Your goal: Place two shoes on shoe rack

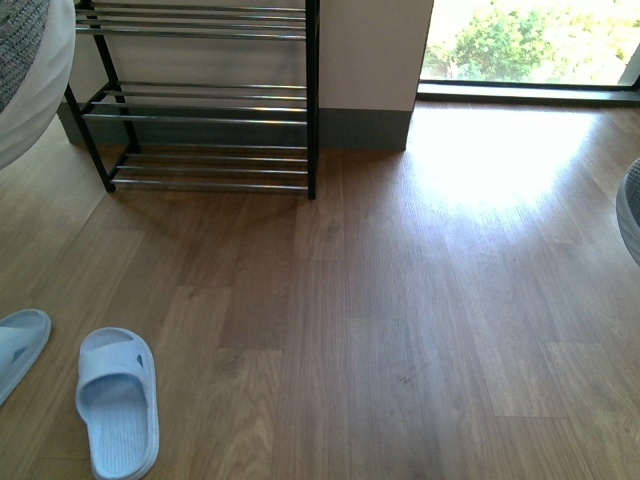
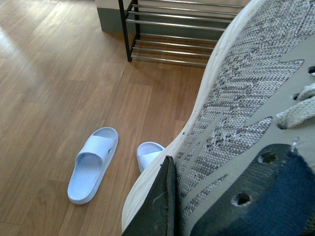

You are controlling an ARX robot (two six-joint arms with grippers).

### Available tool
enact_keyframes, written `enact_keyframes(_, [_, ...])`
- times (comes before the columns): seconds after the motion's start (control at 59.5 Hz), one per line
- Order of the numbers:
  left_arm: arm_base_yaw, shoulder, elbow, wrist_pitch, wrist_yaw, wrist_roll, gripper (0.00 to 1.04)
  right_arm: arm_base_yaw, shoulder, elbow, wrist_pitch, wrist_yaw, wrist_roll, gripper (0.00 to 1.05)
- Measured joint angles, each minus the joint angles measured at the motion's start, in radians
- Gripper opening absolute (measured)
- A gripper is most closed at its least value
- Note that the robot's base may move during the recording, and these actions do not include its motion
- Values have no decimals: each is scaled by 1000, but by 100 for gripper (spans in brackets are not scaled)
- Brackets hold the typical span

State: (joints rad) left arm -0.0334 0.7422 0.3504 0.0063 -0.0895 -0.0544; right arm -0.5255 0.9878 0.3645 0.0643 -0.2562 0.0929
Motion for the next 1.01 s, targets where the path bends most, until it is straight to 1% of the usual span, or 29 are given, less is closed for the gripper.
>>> enact_keyframes(0.302, [3,-1,0,0,-10,-1,2,1,-1,0,0,-6,0,1])
enact_keyframes(0.605, [2,-3,0,0,7,-3,2,1,0,0,0,2,0,1])
enact_keyframes(1.008, [2,-2,0,0,1,-3,2,1,0,0,0,-2,0,1])
